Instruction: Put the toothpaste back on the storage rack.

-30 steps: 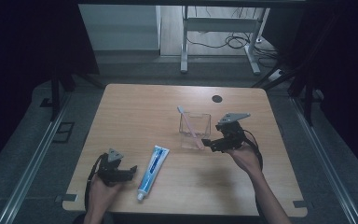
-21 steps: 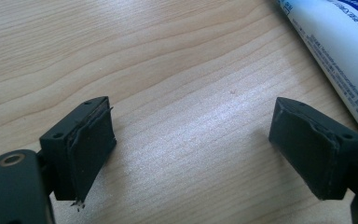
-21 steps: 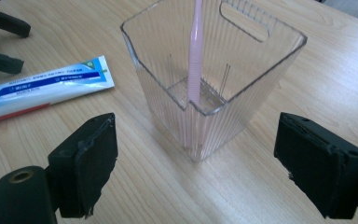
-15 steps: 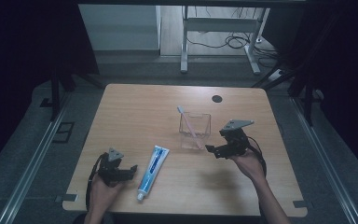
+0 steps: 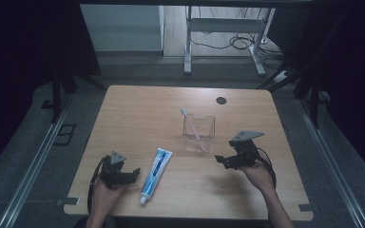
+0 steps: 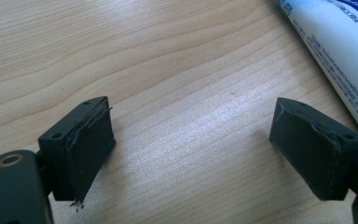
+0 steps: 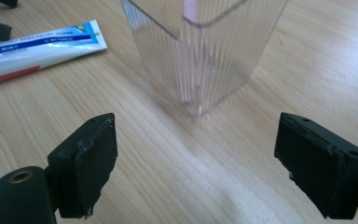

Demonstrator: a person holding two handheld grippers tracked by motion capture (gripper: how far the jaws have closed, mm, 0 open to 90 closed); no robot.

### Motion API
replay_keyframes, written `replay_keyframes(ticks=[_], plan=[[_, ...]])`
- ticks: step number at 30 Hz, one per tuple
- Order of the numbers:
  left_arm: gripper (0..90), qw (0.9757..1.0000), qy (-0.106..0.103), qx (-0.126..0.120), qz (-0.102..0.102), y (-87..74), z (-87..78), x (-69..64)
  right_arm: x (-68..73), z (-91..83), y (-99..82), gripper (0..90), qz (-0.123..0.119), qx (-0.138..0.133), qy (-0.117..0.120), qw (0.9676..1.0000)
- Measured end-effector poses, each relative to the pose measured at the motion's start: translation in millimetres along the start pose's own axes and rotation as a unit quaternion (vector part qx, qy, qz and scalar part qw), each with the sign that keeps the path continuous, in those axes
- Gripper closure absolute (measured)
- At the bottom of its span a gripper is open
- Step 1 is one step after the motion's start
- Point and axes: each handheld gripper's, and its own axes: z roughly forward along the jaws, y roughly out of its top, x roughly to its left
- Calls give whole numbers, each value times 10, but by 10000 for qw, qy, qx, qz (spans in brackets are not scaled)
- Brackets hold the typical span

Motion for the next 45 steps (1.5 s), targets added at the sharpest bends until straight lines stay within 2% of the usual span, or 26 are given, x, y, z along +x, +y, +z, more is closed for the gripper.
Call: replay_keyframes(ticks=[10,30,40,45], plan=[[133,10000,-2,-1,0,0,0,0,-39,-7,-169,133,102,36,-30,9999],[133,10000,-1,0,1,0,0,0,-2,143,-477,136,2,265,48,9996],[133,10000,-1,-1,6,1,0,1,-10,213,-632,136,-9,429,-99,9990],[134,10000,-1,-3,4,0,-1,0,-22,215,-669,134,-34,344,-168,9993]])
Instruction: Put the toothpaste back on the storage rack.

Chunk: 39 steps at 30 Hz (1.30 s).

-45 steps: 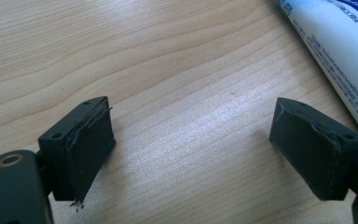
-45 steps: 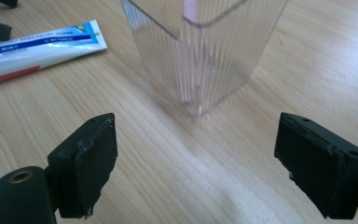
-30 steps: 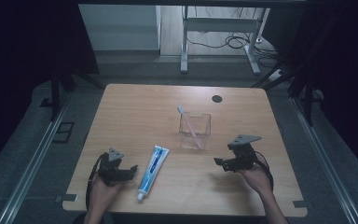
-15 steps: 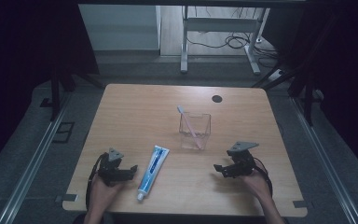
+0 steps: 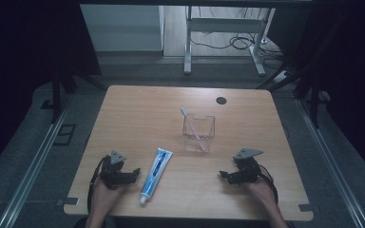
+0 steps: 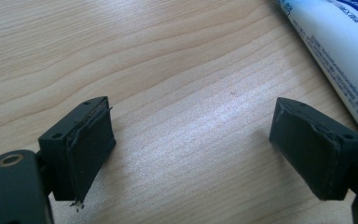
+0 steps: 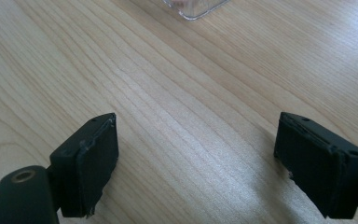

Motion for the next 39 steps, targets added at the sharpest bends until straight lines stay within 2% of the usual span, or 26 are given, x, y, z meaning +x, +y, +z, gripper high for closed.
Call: replay_keyframes(ticks=[5,12,24,39], plan=[[144,10000,1,30,-3,5,-8,-1,-1,5,-44,131,4,-174,-62,9998],[151,9999,-62,134,6,27,-20,-23,0,3,-47,131,9,-172,-76,9998],[153,9998,-166,123,-8,78,-88,-55,4,-5,-56,132,41,-171,-119,9998],[163,9989,-377,218,170,173,-145,-178,7,-11,-63,134,50,-177,-150,9997]])
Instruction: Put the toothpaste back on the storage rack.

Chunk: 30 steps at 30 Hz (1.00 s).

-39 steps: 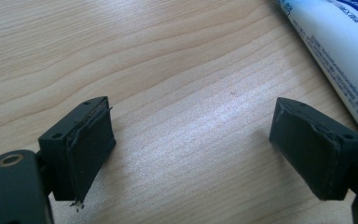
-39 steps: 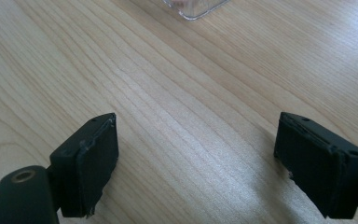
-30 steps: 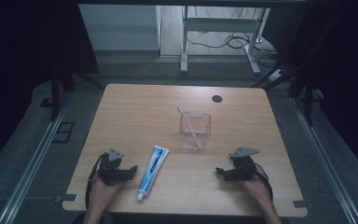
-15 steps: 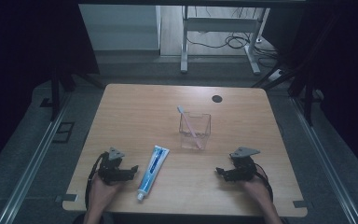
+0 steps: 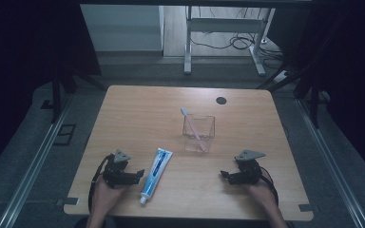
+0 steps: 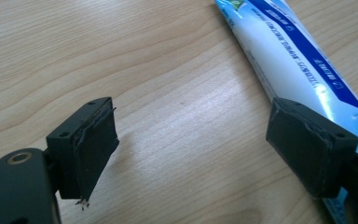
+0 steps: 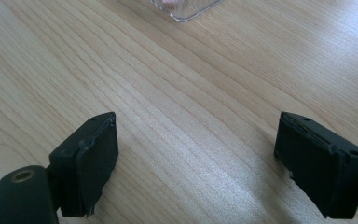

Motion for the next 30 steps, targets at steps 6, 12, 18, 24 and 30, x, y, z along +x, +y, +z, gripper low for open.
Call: replay_keyframes(ticks=[6,12,18,24,30], plan=[[216,9999,-67,52,116,31,-31,-58,0,-1,0,135,5,0,-2,10000],[327,9995,-295,-7,90,110,-95,-140,0,0,0,135,3,-1,-3,10000],[456,9985,-478,26,248,196,-100,-252,0,0,0,135,-1,-2,-4,10000],[656,9964,-725,72,425,253,-72,-384,0,0,0,135,-2,-3,-4,10000],[805,9924,-1112,146,506,267,-42,-511,0,0,0,135,-1,-2,-5,10000]])
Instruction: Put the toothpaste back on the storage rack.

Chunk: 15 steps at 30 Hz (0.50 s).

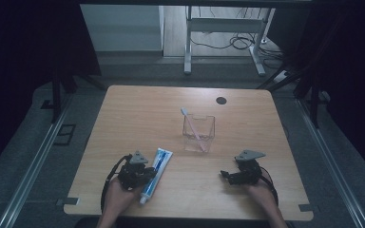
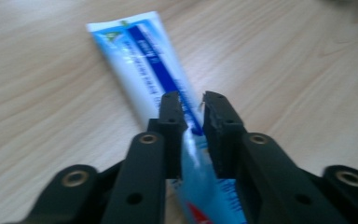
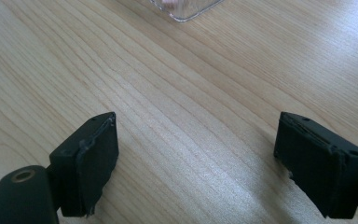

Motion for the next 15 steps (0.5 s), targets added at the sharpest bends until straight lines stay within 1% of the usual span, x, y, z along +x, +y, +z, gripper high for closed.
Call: replay_keyframes(ticks=[3,7,9,15], plan=[[829,9999,-118,90,49,2,34,-69,0,0,0,135,0,0,0,10000],[834,9995,-190,258,83,-12,91,-144,0,0,0,135,0,0,1,10000],[834,9992,-151,354,112,-26,115,-172,0,0,0,135,0,0,0,10000],[837,9989,-161,415,121,-47,113,-192,0,0,0,135,2,2,1,10000]])
